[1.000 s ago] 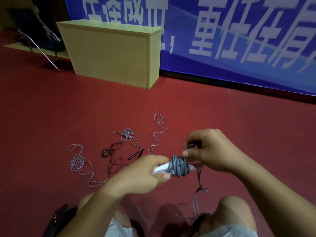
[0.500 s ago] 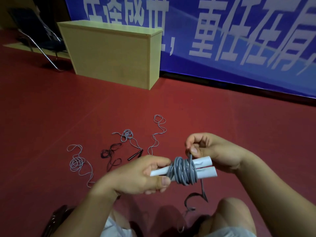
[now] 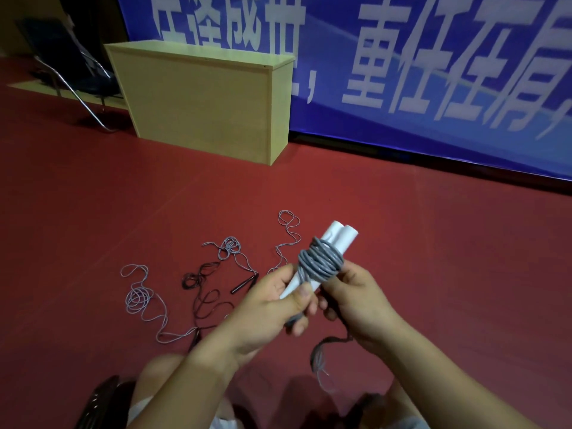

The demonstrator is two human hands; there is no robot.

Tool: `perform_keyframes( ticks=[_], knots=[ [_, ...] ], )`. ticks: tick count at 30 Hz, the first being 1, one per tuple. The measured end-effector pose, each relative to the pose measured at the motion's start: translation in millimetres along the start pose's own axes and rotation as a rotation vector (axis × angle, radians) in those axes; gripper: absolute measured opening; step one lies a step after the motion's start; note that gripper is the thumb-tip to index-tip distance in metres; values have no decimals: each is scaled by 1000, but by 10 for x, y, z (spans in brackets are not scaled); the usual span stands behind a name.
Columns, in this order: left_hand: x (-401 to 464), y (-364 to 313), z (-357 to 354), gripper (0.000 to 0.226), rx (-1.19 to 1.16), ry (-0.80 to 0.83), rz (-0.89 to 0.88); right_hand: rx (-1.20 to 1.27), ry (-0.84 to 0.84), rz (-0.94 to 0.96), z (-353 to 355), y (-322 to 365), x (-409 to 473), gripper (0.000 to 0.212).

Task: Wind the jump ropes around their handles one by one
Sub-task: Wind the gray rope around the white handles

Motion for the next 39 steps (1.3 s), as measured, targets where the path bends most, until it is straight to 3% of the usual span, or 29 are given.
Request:
perform_keyframes(
  ticks=[3,6,12,26,39],
  knots=[
    [28,27,57,28,7,-130,-7,-128,32,29,-26,2,-47,14],
    [52,35,137,12,41,-269,-5,-267,17,37,-16,-26,-66,15],
    [102,121,363,18,235,-487,30,-682,-11,145,42,-19,-144,11],
    [71,314,490,11,600,-667,83,-851,46,82,69,83,-154,15],
    [159,440,508,14,787,-655,151,-1005,26,50,86,83,-193,20]
  ],
)
Point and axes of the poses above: each hand's wrist, its own x-axis towards the middle knuckle, its own z-axis out of the back of the hand, y = z × x, the point moved 5 cm from there along x, towards the middle knuckle, and after that the axes turned 3 degrees about -y, right-handed, at the moved point
